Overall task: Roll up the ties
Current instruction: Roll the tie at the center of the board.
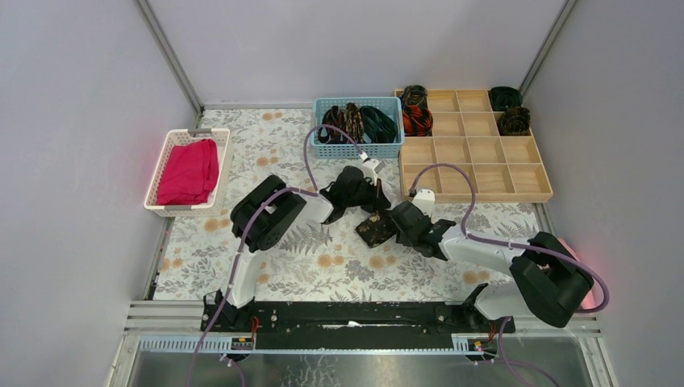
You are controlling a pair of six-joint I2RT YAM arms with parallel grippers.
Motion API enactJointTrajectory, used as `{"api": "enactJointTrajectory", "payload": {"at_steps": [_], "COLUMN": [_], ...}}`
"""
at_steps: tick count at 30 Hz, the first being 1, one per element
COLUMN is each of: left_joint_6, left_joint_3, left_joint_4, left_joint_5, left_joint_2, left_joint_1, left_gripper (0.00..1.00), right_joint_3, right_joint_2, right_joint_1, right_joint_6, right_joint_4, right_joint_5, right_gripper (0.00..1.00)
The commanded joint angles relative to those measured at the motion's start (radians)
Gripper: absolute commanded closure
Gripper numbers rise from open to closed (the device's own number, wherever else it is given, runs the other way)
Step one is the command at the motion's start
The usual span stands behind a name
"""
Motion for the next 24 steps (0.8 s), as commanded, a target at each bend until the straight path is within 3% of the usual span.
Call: {"api": "enactJointTrajectory", "payload": {"at_steps": [1,12,24], "left_joint_6": [0.017,-0.005,-0.038], "left_joint_3": [-0.021,-0.013,-0.048], "left_joint_4": [-0.123,-0.144,-0.06], "left_joint_5": [-0.06,-0.06,0.044], "left_joint_2": [-0.01,0.011,0.061], "left_joint_1": [0.047,0.081,0.037], "left_gripper": [0.99,0.99,1.0], "right_joint_3": [-0.024,-0.038,0.027], "right_joint_2": [-0.057,0.002,0.154], "right_joint_1": [0.003,-0.018,-0.039], "right_joint_6": [0.026,0.002,-0.042], "right_joint_4": [-0.048,0.005,0.176], "right_joint_5": [0.056,0.018,-0.104], "right_gripper": [0.55,0.77,0.83]}}
